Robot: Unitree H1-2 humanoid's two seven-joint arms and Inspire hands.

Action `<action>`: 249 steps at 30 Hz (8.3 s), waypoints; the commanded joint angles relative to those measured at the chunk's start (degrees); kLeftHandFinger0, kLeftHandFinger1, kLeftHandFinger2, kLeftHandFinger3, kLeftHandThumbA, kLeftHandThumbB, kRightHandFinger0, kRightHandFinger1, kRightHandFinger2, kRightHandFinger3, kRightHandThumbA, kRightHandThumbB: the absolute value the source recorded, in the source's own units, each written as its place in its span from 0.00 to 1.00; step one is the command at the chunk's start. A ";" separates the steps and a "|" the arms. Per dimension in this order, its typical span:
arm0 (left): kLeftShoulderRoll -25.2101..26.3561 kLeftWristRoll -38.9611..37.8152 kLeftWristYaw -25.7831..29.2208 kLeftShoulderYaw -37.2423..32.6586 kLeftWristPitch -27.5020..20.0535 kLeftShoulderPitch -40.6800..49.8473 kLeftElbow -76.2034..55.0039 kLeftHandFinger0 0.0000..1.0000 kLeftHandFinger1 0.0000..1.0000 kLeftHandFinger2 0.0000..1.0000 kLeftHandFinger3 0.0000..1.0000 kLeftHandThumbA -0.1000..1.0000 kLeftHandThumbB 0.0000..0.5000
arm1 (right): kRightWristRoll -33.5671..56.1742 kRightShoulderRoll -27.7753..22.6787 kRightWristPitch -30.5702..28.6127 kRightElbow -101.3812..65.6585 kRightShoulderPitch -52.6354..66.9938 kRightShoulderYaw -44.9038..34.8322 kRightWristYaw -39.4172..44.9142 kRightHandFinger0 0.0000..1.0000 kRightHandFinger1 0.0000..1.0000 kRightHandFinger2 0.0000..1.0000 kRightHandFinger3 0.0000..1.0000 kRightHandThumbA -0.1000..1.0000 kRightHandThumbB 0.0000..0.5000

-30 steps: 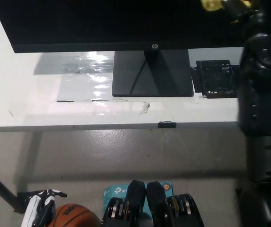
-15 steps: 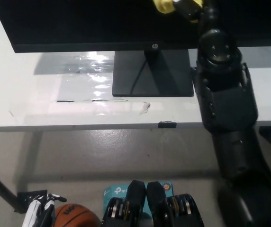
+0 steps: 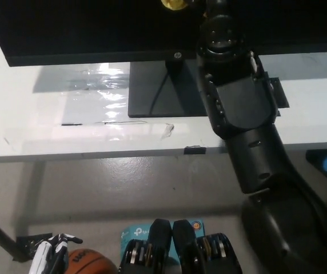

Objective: The robot uses its right hand to pick up the cloth kept in the middle of the desk and use it to wipe the monitor in the middle of the desk by swiping its screen twice

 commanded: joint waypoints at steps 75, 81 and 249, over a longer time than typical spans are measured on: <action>-0.43 0.15 -0.33 -0.18 -1.95 1.96 -0.71 0.00 0.00 0.00 0.00 0.79 1.00 | -0.75 0.14 -7.87 2.96 1.36 3.75 -4.14 0.00 0.00 0.19 0.03 0.00 0.73; -0.22 0.81 -0.33 -0.50 -2.27 2.51 -0.72 0.00 0.00 0.00 0.00 0.81 1.00 | -0.52 2.03 -8.68 6.64 -0.82 3.53 -6.07 0.00 0.00 0.00 0.24 0.00 0.67; 1.68 -2.76 -1.65 2.65 -0.81 0.06 -1.63 0.00 0.00 0.00 0.00 0.79 1.00 | 3.69 -8.18 -23.27 -33.39 69.23 -13.65 27.24 0.10 0.16 0.41 0.86 0.00 0.24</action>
